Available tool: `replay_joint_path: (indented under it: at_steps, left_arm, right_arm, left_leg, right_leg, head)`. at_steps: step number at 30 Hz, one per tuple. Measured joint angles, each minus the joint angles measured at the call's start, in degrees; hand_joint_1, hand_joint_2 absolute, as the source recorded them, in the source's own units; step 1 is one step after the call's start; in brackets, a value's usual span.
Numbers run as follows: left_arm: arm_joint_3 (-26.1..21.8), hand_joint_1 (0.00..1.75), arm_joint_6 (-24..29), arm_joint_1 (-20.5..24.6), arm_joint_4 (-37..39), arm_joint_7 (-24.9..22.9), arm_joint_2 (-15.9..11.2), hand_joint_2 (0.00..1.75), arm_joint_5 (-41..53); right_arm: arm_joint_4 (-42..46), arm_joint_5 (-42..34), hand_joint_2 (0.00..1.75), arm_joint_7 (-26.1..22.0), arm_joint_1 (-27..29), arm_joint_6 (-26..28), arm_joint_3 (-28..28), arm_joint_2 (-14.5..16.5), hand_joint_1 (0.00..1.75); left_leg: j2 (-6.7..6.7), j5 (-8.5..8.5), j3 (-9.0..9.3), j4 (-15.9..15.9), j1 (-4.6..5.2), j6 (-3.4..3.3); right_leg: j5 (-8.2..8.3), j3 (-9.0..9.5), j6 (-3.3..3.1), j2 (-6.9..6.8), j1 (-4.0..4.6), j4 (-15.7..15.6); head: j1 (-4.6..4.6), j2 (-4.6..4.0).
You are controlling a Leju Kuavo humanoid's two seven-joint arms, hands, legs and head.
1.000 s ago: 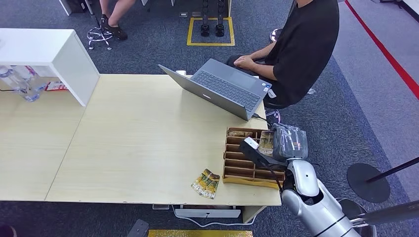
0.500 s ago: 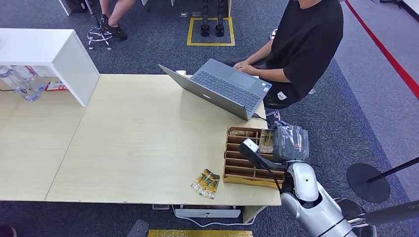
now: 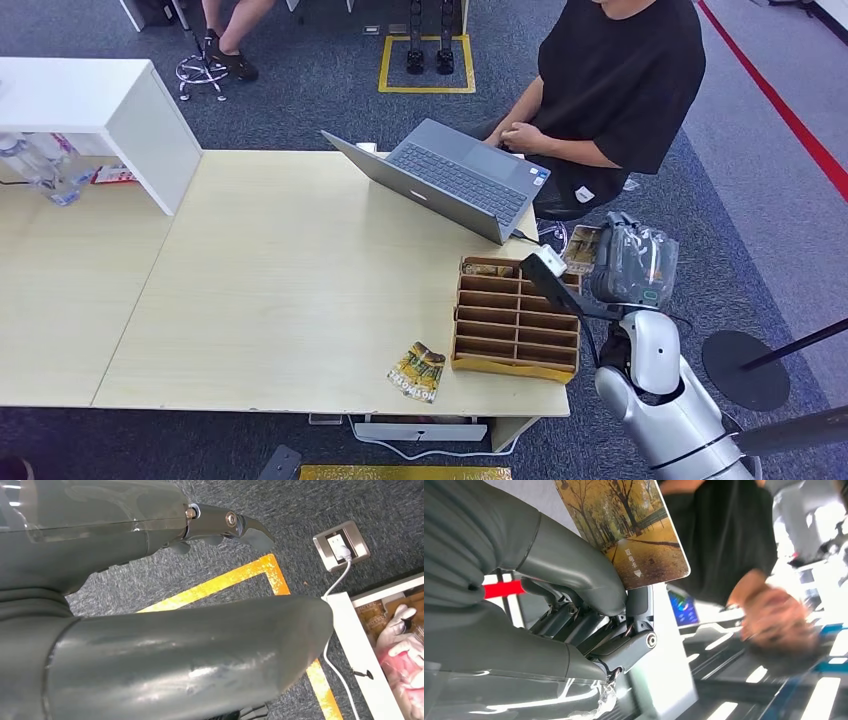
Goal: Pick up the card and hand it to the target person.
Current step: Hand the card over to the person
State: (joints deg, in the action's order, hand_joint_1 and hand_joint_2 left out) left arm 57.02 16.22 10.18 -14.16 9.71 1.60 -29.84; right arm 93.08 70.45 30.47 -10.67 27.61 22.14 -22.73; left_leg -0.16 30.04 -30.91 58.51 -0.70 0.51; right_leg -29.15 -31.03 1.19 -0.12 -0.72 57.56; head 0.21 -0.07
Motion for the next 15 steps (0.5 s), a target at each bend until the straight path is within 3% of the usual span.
replay_joint_path:
  at_steps: [15]
  left_arm:
    - [0.00,0.00,0.00,0.14,0.00,-0.08,0.01,0.00,0.44]
  right_arm:
    - [3.94,-0.51,1.75,0.05,-3.44,-0.16,-7.26,-4.16,1.71]
  left_leg:
    - [0.00,0.00,0.01,0.01,0.01,0.00]
  right_leg:
    - [0.01,0.00,0.02,0.00,-0.01,0.00]
  head:
    - [0.01,0.00]
